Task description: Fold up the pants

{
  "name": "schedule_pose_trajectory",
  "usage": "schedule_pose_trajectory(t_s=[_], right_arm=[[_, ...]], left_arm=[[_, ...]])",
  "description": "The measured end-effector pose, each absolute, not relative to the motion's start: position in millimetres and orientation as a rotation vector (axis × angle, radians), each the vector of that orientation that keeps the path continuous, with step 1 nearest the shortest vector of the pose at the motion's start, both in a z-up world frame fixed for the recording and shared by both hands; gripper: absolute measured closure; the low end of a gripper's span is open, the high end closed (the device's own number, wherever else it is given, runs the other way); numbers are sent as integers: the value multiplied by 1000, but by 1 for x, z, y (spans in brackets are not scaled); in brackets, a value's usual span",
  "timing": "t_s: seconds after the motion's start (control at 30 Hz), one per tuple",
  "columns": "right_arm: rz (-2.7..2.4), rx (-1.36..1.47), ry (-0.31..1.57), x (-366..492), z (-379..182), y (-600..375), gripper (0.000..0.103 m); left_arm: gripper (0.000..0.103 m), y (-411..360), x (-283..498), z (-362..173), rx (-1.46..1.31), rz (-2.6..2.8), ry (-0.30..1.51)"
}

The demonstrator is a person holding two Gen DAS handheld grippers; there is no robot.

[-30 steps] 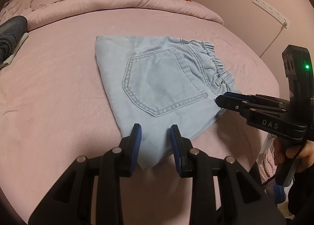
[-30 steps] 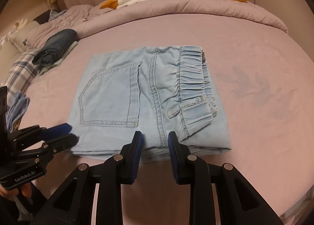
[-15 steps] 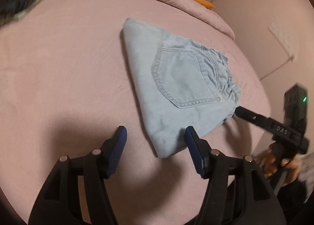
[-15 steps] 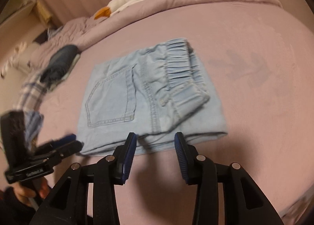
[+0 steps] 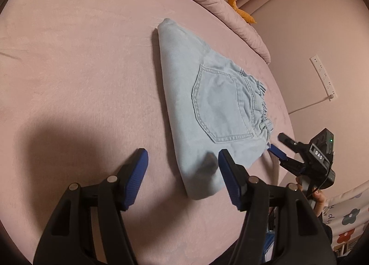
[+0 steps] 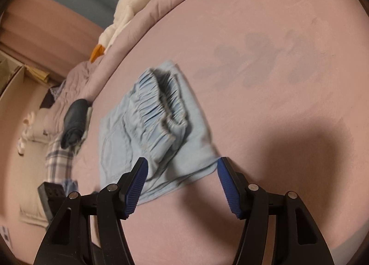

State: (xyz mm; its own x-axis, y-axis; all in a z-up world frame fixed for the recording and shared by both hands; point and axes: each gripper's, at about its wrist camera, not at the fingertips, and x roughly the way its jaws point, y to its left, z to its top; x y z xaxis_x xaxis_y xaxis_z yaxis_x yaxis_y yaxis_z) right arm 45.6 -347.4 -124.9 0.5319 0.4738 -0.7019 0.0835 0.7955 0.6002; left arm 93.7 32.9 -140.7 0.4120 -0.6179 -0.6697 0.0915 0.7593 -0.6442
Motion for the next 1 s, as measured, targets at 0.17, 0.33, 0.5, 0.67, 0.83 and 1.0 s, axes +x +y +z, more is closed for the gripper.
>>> schedule_pose_trajectory(t_s=[0.17, 0.33, 0.5, 0.67, 0.83, 1.0], right_arm=[[234, 673, 978, 51, -120, -363, 32], [278, 737, 1013, 69, -133, -367, 31], [376, 773, 1051, 93, -137, -362, 31], [439, 730, 1083, 105, -138, -349, 30], [485, 666, 1109, 119, -137, -330, 26], [503, 581, 1119, 128, -134, -315, 20]], left_arm=[[37, 35, 103, -142, -577, -490, 1060], [37, 34, 113, -142, -575, -502, 1060], [37, 33, 123, -144, -581, -514, 1051], [37, 27, 133, -143, -567, -535, 1046], [37, 18, 144, -143, -543, -555, 1041], [36, 13, 151, -142, -533, -571, 1039]])
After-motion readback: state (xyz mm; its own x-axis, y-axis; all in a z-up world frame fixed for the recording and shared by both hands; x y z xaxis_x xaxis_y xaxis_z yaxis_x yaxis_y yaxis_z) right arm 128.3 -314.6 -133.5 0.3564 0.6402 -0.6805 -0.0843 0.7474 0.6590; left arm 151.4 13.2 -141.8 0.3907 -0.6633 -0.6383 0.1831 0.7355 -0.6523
